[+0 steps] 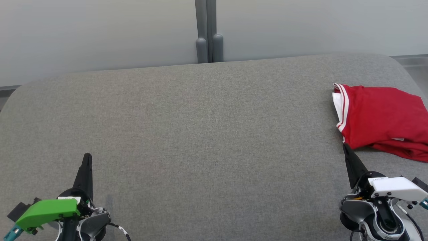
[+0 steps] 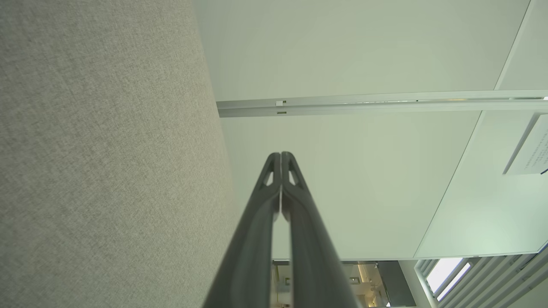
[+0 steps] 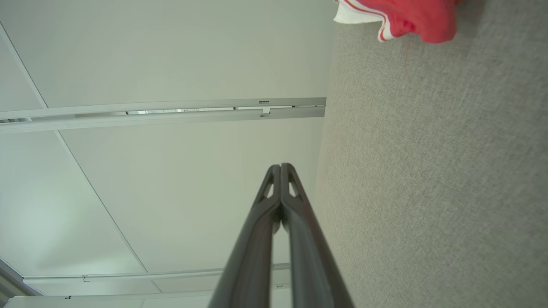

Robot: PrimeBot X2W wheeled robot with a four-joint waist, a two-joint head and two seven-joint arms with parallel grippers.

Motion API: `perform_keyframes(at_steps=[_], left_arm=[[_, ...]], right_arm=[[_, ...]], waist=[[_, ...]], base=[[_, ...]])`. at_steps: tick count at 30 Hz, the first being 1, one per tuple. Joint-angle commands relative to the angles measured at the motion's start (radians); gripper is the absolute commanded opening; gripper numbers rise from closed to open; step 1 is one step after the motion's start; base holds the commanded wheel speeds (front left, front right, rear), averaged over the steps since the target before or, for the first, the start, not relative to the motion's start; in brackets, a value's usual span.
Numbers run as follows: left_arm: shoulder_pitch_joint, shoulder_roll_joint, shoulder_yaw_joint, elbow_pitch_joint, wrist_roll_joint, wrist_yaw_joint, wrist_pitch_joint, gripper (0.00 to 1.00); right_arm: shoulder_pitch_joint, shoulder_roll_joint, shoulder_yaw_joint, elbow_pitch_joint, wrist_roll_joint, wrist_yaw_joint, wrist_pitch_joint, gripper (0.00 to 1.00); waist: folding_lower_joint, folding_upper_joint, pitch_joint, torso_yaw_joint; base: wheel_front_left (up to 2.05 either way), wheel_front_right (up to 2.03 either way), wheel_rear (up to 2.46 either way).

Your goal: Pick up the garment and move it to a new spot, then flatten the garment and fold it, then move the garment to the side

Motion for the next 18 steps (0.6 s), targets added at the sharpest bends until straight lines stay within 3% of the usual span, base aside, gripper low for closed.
perform_keyframes(at_steps=[1, 18], left_arm=[[-0.012, 0.007, 0.003, -0.004, -0.001, -0.006, 0.0, 0.0], [-0.012, 0.007, 0.003, -0.004, -0.001, -0.006, 0.0, 0.0]], right_arm=[[-0.005, -0.005, -0.001, -0.005, 0.006, 0.0, 0.003, 0.0], [-0.005, -0.005, -0.001, -0.005, 0.006, 0.0, 0.003, 0.0]], waist=[[0.0, 0.0, 0.0, 0.0], [0.0, 0.0, 0.0, 0.0]], base=[[0.0, 0.0, 0.0], [0.0, 0.0, 0.0]])
